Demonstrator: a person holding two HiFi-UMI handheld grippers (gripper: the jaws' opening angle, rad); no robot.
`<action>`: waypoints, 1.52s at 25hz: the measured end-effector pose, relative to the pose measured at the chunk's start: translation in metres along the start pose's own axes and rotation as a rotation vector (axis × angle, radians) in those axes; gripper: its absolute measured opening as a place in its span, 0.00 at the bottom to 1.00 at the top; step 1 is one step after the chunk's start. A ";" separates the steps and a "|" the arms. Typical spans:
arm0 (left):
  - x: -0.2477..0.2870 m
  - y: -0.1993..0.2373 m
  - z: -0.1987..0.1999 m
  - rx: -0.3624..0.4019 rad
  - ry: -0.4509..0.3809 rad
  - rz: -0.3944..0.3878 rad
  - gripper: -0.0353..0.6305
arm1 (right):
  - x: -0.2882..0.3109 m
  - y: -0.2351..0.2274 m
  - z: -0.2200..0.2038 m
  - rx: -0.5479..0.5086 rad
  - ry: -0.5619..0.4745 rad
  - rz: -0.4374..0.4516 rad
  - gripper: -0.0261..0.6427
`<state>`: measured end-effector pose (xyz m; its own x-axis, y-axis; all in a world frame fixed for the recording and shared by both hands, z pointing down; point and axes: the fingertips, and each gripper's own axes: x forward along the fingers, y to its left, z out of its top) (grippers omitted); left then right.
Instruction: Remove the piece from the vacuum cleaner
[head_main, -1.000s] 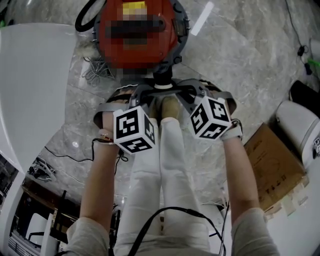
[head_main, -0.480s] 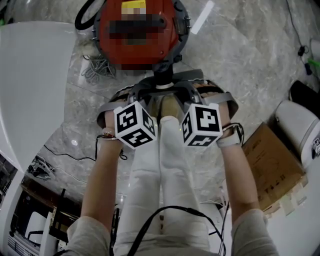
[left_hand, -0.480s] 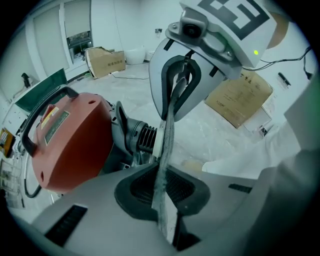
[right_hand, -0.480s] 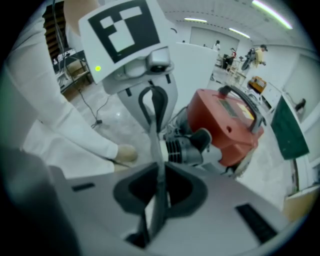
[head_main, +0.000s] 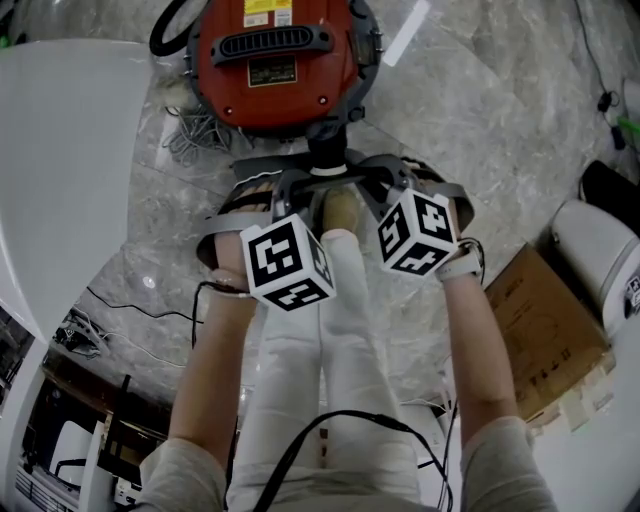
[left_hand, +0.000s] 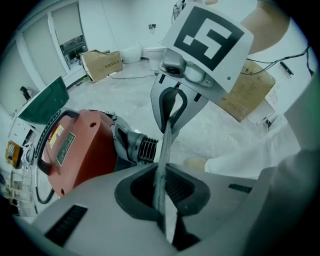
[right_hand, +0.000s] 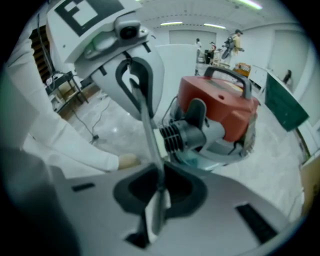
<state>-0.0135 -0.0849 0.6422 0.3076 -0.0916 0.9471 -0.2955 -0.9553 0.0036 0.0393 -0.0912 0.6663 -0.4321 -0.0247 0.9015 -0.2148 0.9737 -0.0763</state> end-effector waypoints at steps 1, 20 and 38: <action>0.001 0.001 0.000 -0.004 -0.004 0.004 0.12 | 0.002 0.000 -0.001 0.039 -0.018 0.000 0.09; 0.027 -0.002 -0.023 -0.242 -0.028 0.066 0.12 | -0.011 0.001 0.009 -0.131 0.129 -0.168 0.09; 0.031 -0.001 -0.030 -0.262 0.017 0.055 0.12 | -0.010 0.006 0.009 -0.208 0.124 -0.219 0.09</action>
<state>-0.0307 -0.0785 0.6809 0.2697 -0.1348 0.9535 -0.5363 -0.8434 0.0325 0.0341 -0.0874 0.6531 -0.2826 -0.2232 0.9329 -0.1018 0.9740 0.2023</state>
